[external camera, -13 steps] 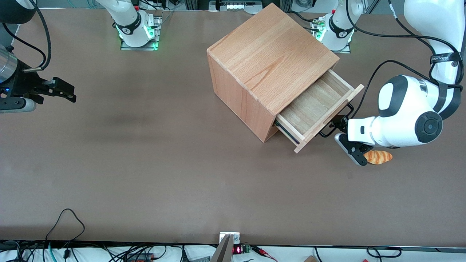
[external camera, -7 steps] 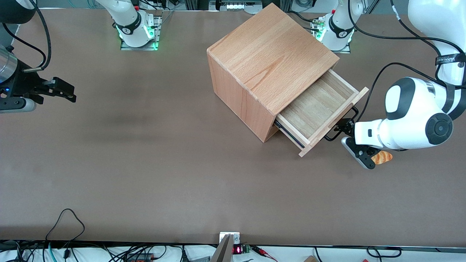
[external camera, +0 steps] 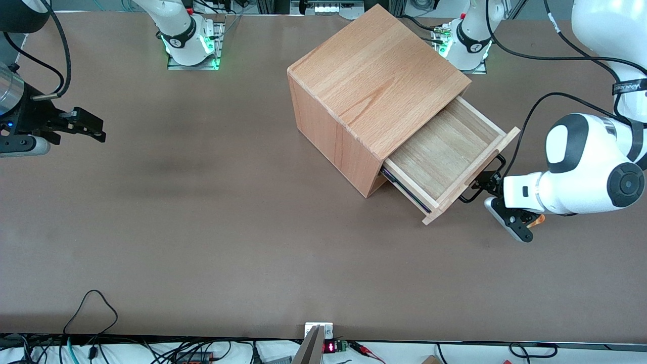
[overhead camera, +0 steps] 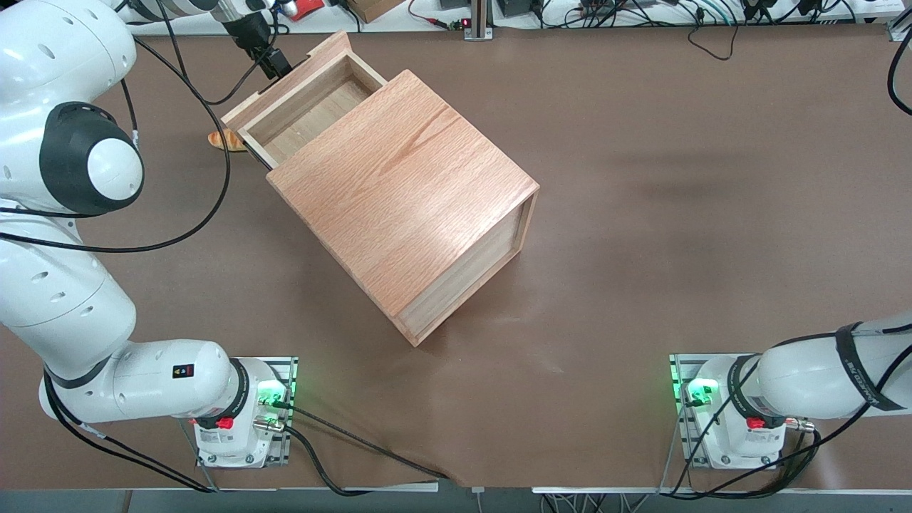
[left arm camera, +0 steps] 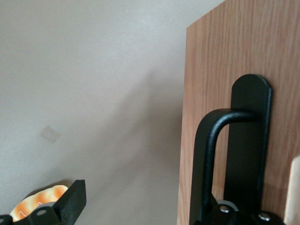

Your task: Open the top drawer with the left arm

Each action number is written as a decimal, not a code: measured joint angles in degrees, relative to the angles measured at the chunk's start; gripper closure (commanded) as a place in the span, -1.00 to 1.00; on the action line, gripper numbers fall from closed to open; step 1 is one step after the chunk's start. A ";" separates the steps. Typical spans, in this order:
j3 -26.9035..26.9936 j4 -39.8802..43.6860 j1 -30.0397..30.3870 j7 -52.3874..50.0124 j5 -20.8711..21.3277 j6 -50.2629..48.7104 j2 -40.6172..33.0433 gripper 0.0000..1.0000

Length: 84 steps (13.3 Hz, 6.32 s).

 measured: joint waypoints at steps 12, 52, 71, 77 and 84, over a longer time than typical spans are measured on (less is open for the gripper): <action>0.59 2.22 1.13 0.49 -1.77 -0.67 1.73 -1.00; 6.59 15.45 3.08 -14.47 1.02 -15.69 -1.29 -1.00; 6.99 10.31 1.14 -34.82 4.85 -17.52 -19.06 -1.00; 8.00 -1.84 0.54 -34.92 4.85 -13.93 -28.85 -1.00; 8.38 -8.66 0.70 -34.73 4.85 -12.21 -33.33 -1.00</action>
